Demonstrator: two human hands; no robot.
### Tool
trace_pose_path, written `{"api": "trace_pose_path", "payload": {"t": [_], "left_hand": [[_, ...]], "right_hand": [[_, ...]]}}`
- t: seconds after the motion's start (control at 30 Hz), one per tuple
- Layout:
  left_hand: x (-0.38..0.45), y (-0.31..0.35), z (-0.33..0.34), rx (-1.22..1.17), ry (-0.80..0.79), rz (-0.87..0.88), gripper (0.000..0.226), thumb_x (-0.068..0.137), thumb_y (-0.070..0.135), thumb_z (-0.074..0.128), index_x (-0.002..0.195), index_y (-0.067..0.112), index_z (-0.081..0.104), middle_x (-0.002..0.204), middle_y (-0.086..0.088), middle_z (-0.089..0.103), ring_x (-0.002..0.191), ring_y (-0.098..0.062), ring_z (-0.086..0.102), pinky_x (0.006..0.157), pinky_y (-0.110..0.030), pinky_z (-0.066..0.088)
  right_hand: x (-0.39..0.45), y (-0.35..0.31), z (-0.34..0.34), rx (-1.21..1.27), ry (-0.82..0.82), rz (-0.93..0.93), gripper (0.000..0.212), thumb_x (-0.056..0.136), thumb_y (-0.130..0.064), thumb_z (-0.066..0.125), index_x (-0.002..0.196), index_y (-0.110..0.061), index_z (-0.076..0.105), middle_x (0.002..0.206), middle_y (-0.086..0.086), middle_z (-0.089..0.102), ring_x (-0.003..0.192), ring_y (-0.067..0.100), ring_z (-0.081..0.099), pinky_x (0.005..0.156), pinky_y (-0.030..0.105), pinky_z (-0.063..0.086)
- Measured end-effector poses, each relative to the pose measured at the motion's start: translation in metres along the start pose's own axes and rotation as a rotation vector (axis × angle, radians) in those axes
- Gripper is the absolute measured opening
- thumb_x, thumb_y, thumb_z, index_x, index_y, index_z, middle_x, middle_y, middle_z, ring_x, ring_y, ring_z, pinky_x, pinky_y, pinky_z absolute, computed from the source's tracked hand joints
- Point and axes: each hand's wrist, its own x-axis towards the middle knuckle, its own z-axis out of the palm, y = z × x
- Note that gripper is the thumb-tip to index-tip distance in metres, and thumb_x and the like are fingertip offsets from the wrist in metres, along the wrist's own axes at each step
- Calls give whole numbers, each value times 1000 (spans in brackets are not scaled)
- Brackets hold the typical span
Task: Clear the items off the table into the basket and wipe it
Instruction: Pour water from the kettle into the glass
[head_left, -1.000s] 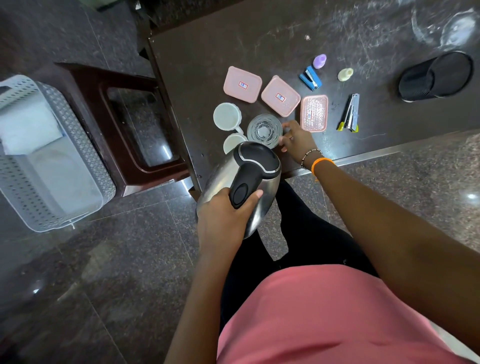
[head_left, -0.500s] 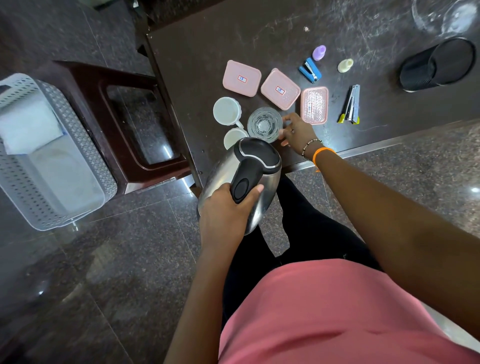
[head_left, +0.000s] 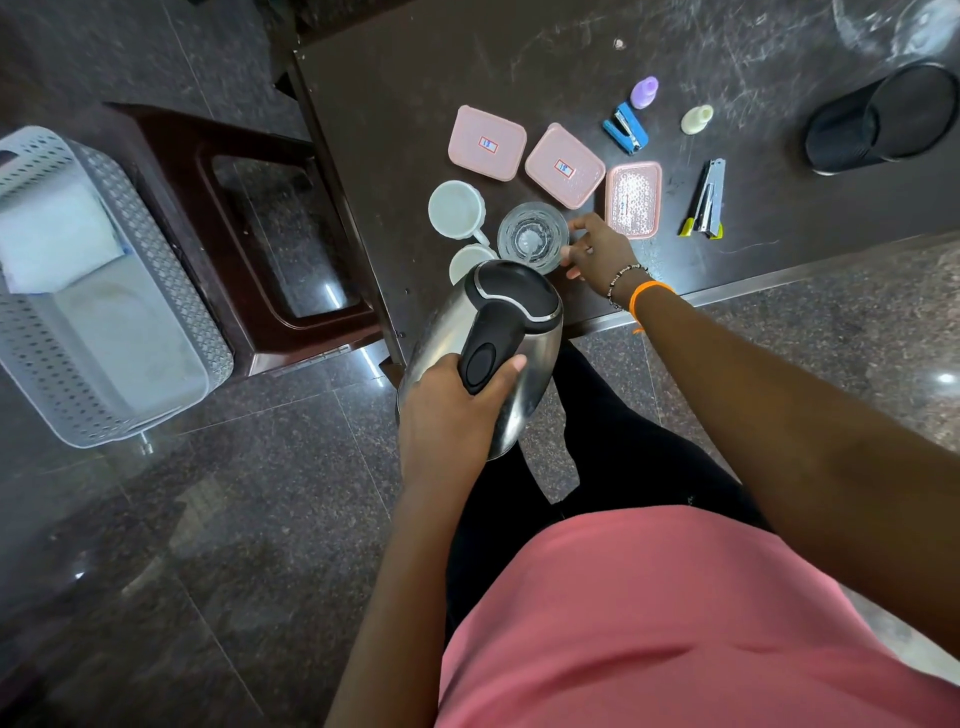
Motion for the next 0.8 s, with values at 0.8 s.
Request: {"api": "trace_pose_path", "payload": {"t": [0.8], "left_hand": [[-1, 3, 6, -21, -11, -7, 45, 76, 62, 59, 68, 17, 53, 57, 7, 49, 58, -16, 50, 51, -25, 33]], "right_hand": [[4, 6, 3, 73, -16, 1, 30, 90, -8, 51, 119, -3, 46, 78, 9, 60, 55, 12, 54, 60, 20, 44]]}}
